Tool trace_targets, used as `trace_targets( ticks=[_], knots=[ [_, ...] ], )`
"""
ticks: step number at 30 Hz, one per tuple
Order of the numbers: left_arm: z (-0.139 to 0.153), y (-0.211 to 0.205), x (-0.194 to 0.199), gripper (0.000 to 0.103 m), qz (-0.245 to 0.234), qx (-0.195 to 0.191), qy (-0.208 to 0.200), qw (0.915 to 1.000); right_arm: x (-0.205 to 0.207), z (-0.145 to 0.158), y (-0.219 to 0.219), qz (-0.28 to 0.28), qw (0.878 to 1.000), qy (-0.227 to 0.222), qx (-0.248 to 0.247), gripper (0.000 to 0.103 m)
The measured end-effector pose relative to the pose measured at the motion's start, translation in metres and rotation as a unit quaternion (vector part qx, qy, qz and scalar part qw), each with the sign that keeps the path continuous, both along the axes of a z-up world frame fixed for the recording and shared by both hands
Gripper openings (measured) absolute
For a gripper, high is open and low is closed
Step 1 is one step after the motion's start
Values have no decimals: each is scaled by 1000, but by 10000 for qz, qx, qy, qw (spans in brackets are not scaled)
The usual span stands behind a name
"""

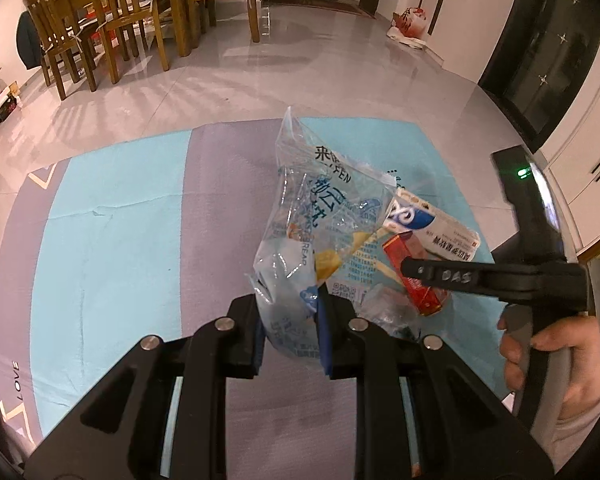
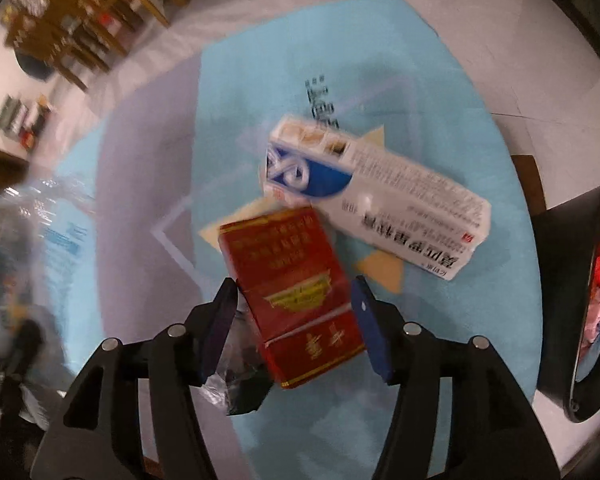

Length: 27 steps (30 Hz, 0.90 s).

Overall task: Collect trash
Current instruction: 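Lift the red cigarette box with the right tool while the left tool holds the plastic bag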

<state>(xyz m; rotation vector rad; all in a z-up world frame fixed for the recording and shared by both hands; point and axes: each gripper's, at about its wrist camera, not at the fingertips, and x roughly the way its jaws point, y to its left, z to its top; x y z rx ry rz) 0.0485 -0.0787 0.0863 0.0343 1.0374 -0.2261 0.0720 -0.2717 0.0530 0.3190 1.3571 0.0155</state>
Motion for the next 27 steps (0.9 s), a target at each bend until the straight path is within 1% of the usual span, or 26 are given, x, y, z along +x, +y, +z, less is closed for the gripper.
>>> trace_targets(
  ticks=[2,4,6,8,9,10,11,13,14,15,16,17,18,19,20,23,25,27],
  knots=[
    [0,2,1,22,18,2,9,10000,3,-1,3,80,9997,-64,-199,59],
    [-1,4,0,22,33,17,14,10000,4,2,6,134,9995,-131,-253,51],
    [-1,4,0,22,36,5,12,10000,4,7,8,181,9993,-247,-224,32],
    [1,3,0,22,30,-30,5,10000,5,13,10,210,9988,-339,-278,23],
    [2,0,-1,22,23,-80,6,10000,4,16,12,269,9982,-404,-350,20],
    [3,-1,-2,22,6,-124,10,9999,4,16,12,324,9981,-397,-340,20],
    [4,-3,-2,22,-17,-168,8,9999,5,14,12,391,9985,-309,-229,20],
    [6,-11,-6,22,-92,-185,-32,9998,7,6,10,333,9993,-156,-114,22],
    [6,-13,-7,22,-113,-169,-46,9998,7,4,8,293,9994,-125,-109,29],
    [5,-15,-7,22,-140,-144,-57,9998,6,3,6,257,9995,-101,-143,39],
    [5,-17,-8,22,-162,-127,-53,9998,5,4,3,204,9995,-116,-208,45],
    [3,-18,-8,22,-181,-116,-34,9998,5,4,0,163,9994,-143,-256,55],
    [2,-18,-8,22,-188,-109,-16,9998,3,6,-2,148,9994,-158,-279,60],
    [0,-18,-8,22,-191,-96,13,9998,3,5,-4,138,9993,-158,-301,62],
    [-1,-18,-8,22,-188,-85,38,9998,3,4,-4,147,9994,-139,-298,66],
    [-3,-17,-3,22,-175,-100,114,9997,4,-2,2,249,9990,-33,-379,68],
    [-3,-17,-1,22,-174,-129,152,9997,5,-9,9,361,9979,54,-531,68],
    [-4,-17,1,23,-173,-148,176,9996,7,-15,16,465,9962,28,-732,68]
  ],
)
